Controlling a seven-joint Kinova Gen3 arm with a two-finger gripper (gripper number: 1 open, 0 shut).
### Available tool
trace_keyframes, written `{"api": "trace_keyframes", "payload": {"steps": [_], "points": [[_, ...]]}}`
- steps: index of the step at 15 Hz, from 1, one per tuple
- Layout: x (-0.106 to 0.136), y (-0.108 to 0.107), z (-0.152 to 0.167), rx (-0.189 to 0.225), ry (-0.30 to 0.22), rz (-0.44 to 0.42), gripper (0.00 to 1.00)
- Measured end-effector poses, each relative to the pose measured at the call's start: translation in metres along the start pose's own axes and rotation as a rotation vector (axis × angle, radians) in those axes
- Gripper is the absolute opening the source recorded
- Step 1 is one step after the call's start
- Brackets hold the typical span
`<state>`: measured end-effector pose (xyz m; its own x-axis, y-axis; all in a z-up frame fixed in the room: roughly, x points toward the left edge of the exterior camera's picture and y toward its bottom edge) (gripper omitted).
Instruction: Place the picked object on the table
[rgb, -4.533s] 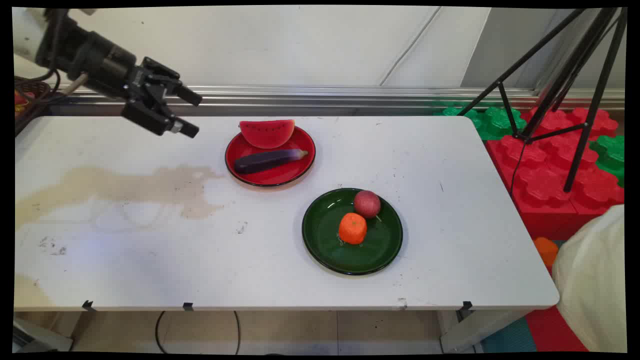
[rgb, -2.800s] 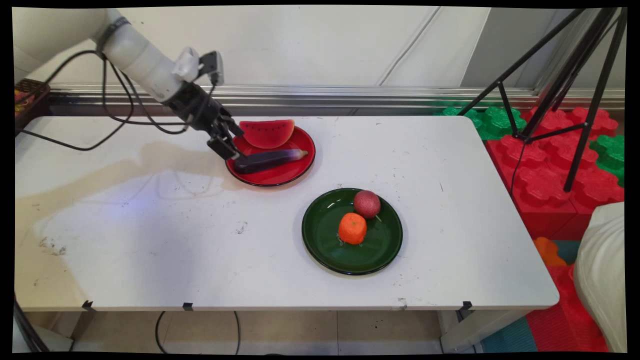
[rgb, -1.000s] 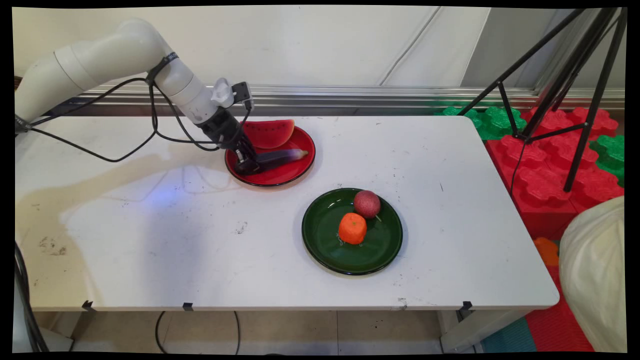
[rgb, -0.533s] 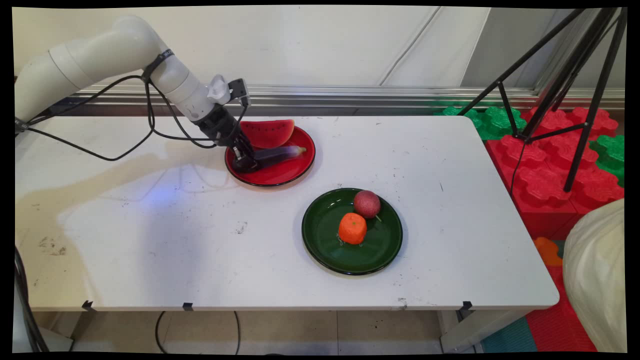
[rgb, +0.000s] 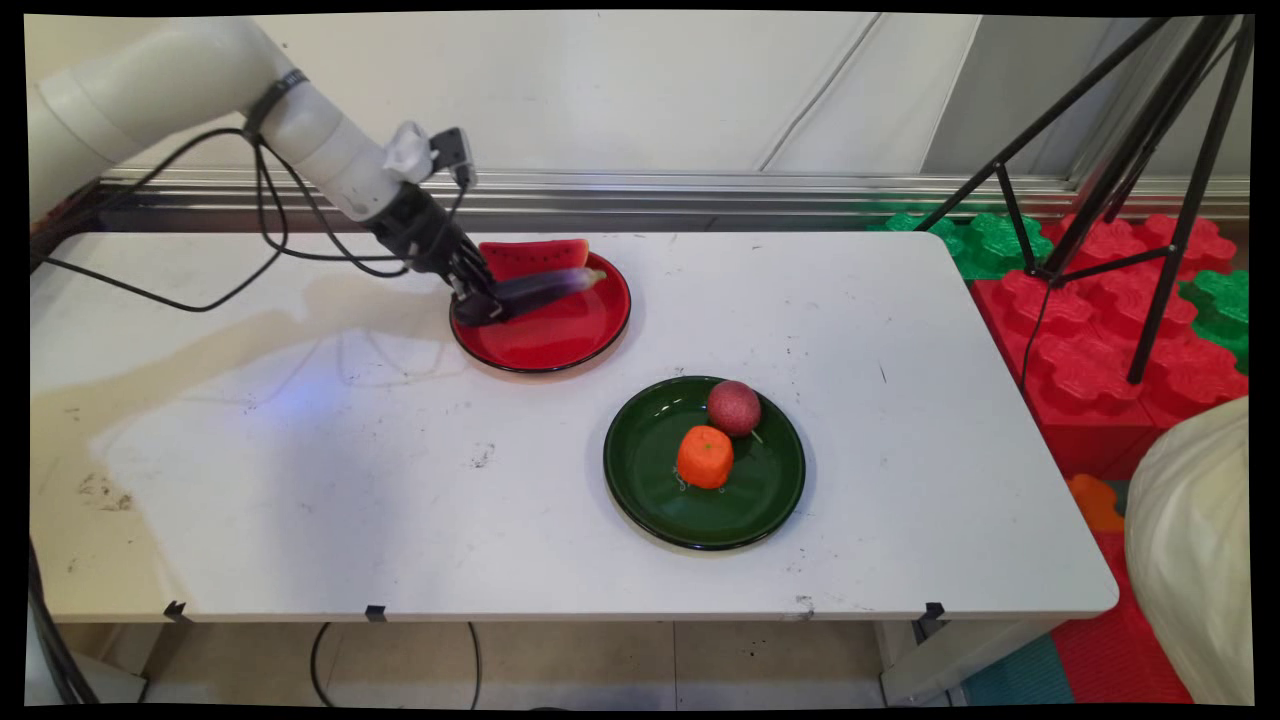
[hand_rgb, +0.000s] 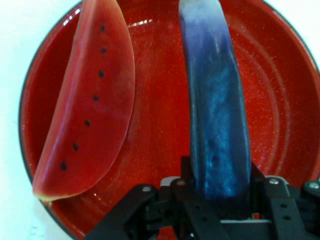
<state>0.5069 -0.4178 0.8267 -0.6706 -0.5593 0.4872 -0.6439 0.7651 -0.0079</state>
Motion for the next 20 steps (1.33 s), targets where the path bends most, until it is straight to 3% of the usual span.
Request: {"api": "trace_keyframes", "payload": {"steps": [10,20], "points": [[-0.017,0.024,-0.077,-0.022,0.052,0.049,0.0],[-0.046,0.053,-0.114,-0.077,-0.009,0.125,0.0]]}}
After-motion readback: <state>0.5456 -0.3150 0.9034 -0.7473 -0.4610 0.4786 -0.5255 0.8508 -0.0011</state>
